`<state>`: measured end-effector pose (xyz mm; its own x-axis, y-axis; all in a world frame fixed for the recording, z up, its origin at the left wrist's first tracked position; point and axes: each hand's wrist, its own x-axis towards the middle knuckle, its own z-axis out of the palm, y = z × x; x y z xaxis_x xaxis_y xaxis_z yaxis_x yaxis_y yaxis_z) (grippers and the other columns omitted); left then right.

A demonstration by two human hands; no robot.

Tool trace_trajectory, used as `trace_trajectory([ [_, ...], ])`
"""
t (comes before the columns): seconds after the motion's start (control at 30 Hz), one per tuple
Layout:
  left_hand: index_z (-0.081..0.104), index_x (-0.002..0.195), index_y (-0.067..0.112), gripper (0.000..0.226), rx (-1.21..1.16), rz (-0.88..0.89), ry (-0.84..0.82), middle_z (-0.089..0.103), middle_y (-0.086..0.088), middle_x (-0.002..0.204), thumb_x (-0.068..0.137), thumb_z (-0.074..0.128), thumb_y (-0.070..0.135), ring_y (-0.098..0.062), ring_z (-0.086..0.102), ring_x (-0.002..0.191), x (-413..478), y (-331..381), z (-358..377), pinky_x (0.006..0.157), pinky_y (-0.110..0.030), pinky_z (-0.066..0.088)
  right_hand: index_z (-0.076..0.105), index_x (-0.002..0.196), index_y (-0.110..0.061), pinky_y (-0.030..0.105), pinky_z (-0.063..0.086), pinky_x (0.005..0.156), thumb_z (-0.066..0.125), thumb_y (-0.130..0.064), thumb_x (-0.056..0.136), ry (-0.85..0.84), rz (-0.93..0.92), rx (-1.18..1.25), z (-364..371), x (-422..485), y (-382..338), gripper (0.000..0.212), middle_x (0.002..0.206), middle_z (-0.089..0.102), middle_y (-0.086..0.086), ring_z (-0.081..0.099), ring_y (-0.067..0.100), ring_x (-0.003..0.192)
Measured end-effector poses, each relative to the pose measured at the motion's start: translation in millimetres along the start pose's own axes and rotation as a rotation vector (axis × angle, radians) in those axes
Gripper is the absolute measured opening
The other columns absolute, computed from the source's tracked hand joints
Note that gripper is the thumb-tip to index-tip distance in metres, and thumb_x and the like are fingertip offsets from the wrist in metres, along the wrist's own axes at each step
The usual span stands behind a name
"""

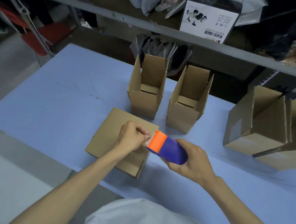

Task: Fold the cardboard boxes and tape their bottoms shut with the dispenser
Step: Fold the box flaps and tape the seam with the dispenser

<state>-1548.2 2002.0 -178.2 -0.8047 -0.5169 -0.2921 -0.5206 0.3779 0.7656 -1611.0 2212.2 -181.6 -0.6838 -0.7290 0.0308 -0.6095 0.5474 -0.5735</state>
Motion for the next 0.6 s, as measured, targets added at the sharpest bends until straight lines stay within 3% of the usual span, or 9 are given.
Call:
trace_trajectory([
  [0.1, 0.061, 0.056, 0.026, 0.028, 0.026, -0.043, 0.070, 0.056, 0.017, 0.050, 0.072, 0.078, 0.011, 0.002, 0.054, 0.050, 5, -7, -9, 0.048, -0.010, 0.036, 0.057, 0.104, -0.031, 0.009, 0.041, 0.057, 0.077, -0.054, 0.063, -0.039, -0.009, -0.057, -5, -6, 7, 0.051, 0.085, 0.062, -0.018, 0.054, 0.004, 0.066],
  [0.23, 0.061, 0.058, 0.026, 0.025, 0.056, -0.099, 0.118, 0.059, 0.012, 0.056, 0.072, 0.077, 0.013, -0.008, 0.058, 0.058, 10, -23, -22, 0.055, -0.019, 0.039, 0.056, 0.096, -0.034, 0.017, 0.043, 0.054, 0.072, -0.060, 0.061, -0.075, 0.042, -0.123, -17, -27, 26, 0.047, 0.077, 0.060, -0.018, 0.054, 0.008, 0.062],
  [0.47, 0.062, 0.062, 0.022, 0.020, -0.014, -0.097, 0.054, 0.071, 0.000, 0.072, 0.077, 0.069, 0.011, -0.011, 0.063, 0.067, 5, -32, -7, 0.062, -0.021, 0.046, 0.054, 0.092, -0.034, 0.009, 0.027, 0.052, 0.056, -0.083, 0.062, -0.100, 0.078, -0.169, -25, -23, 32, 0.058, 0.069, 0.052, -0.022, 0.045, -0.005, 0.054],
  [0.6, 0.065, 0.069, 0.017, 0.012, -0.046, -0.123, 0.016, 0.058, 0.008, 0.057, 0.076, 0.074, 0.016, -0.007, 0.055, 0.059, 1, -34, -7, 0.059, -0.019, 0.043, 0.054, 0.101, -0.035, 0.008, 0.030, 0.055, 0.062, -0.077, 0.064, -0.118, 0.092, -0.168, -20, -22, 34, 0.057, 0.077, 0.057, -0.020, 0.046, 0.004, 0.060],
])
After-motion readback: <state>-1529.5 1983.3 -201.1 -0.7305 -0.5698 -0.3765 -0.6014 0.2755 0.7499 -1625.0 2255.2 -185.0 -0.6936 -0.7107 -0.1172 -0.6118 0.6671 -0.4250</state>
